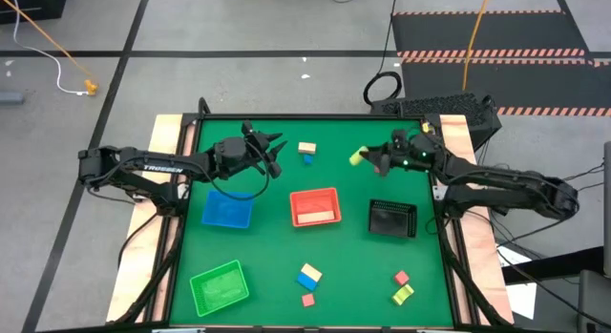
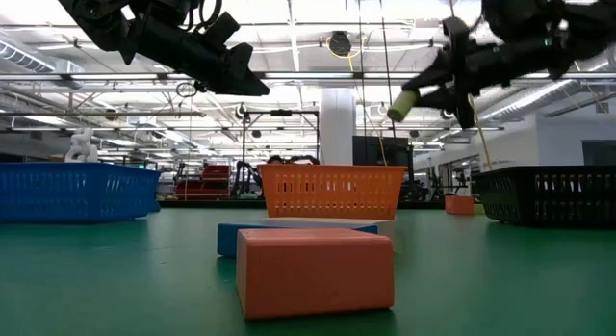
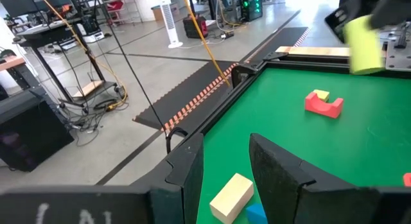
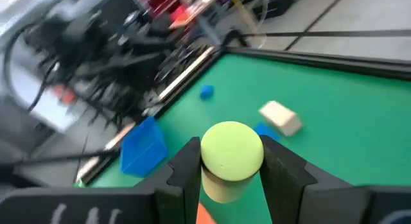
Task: Sort & place blocks by color
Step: Put the top green block into the black bin
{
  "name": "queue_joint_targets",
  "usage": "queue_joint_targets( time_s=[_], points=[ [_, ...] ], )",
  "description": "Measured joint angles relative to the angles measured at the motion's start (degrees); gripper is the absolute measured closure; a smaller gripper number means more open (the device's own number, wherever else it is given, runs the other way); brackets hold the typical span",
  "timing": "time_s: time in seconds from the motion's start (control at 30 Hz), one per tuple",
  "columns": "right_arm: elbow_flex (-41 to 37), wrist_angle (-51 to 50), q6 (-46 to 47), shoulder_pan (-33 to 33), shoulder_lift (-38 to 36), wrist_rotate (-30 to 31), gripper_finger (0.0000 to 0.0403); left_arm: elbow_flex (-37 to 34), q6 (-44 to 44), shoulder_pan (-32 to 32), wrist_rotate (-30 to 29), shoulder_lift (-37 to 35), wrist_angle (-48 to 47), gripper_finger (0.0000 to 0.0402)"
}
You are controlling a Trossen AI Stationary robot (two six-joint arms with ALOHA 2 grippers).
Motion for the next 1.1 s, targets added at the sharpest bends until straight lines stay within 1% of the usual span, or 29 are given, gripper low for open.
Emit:
queue_joint_targets(
  time_s=[0.07,0.13,0.23,0.33,0.4,0.5,0.57,0.8,0.97,1.03,1.1],
  points=[
    [3.26,-6.29,-3.6,3.15,0.13,2.58,0.0293,0.0,0.0,0.0,0.0,0.0,-0.02,0.0275],
    [6.74,-15.11,-6.18,5.7,0.51,5.45,0.0293,0.0,0.0,0.0,0.0,0.0,-0.01,0.0275],
    [11.31,-28.5,-6.52,8.65,0.99,7.71,0.0293,0.0,-0.02,0.0,0.0,0.0,-0.02,0.0275],
    [14.06,-39.76,-3.26,11.49,1.42,7.56,0.0293,0.0,-0.02,0.0,0.0,0.0,0.0,0.0275],
    [14.69,-44.62,-0.65,13.29,1.4,5.76,0.0293,0.0,-0.02,0.0,0.0,0.0,0.0,0.0275],
    [14.7,-48.93,2.8,16.07,1.38,0.04,0.0293,0.0,-0.02,0.0,0.0,0.0,0.0,0.0275],
    [14.7,-51.4,4.77,18.19,1.4,-1.76,0.0293,0.0,-0.02,0.0,0.0,0.0,0.0,0.0275],
    [14.7,-62.68,9.23,22.93,1.54,-1.38,0.0293,0.0,-0.02,0.0,0.0,0.0,0.0,0.0275],
    [14.7,-64.06,9.45,24.34,2.43,-1.29,0.0293,0.0,-0.02,0.0,0.0,0.0,0.0,0.0275],
    [14.7,-64.38,9.43,24.62,2.67,-1.29,0.0276,0.0,-0.02,0.0,0.0,0.0,-0.02,0.0275],
    [14.7,-64.4,9.76,24.65,2.64,-1.37,0.0238,0.0,-0.02,0.0,0.0,0.0,-0.23,0.0275]
  ],
)
